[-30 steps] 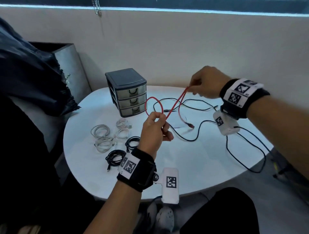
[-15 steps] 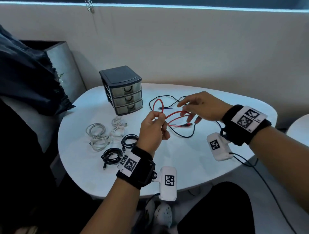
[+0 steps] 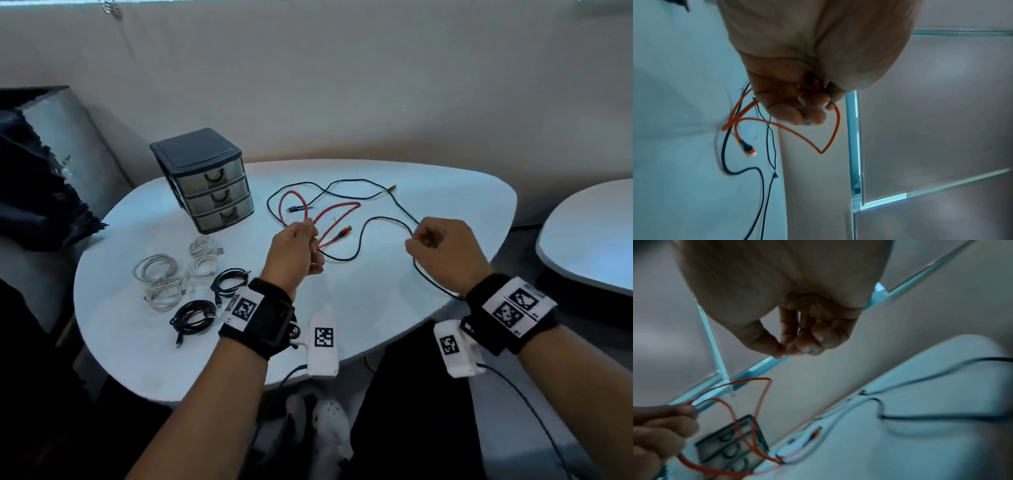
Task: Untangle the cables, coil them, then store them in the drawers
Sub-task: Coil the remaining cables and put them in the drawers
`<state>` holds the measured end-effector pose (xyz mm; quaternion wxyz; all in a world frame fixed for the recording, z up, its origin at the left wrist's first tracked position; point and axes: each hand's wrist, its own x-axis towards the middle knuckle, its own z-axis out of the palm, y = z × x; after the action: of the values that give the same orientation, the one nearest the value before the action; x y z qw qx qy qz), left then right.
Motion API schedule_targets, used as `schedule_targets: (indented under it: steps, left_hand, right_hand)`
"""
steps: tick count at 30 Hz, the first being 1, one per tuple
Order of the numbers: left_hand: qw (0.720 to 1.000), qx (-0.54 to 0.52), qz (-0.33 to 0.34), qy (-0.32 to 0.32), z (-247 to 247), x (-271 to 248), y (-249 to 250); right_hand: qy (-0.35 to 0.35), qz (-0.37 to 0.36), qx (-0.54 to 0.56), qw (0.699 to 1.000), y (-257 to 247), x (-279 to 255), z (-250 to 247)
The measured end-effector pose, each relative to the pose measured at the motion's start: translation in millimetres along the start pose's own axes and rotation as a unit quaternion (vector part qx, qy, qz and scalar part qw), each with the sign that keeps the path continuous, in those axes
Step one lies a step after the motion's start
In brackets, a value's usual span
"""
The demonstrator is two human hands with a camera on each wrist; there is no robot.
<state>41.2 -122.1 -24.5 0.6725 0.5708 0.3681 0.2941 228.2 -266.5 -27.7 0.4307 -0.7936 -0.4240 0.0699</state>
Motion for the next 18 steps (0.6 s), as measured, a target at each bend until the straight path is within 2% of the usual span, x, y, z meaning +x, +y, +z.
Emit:
schedule_targets:
  steps: [3,7,8,10,12,13,18]
  left_hand:
    - [0.999,-0.015,-0.036,0.008,11.9,6.4,-7.5]
    - [0.998,-0.012,-0.053,0.013,36.7,20.9,-23.0]
    - [0.998,-0.002,-0.056,0.008,44.4,24.7,-26.5]
    - [0.998,0.013,-0.060,-0.005,59.9,32.5,-34.2]
    - [0.997,0.022,-0.068,-0.014,74.7,39.9,-41.8]
    - [0.997,0.023,-0.071,-0.017,79.9,42.4,-43.3]
    - [0.996,0.018,-0.086,-0.020,105.9,62.3,-58.0]
  right_hand:
    - [-0.008,0.078,0.006,0.997,61.9,-42.1,-8.7]
    - [-0.042,0.169,-0.045,0.984,134.7,-80.8,10.7]
    - [-0.074,0.197,-0.058,0.976,157.8,-84.0,22.2]
    - [-0.181,0.246,-0.081,0.949,200.1,-85.9,47.3]
    - [-0.290,0.299,-0.102,0.903,236.1,-87.4,73.4]
    - [-0.322,0.311,-0.109,0.887,248.2,-88.1,82.9]
    - [-0.381,0.327,-0.147,0.852,298.1,-87.3,124.3]
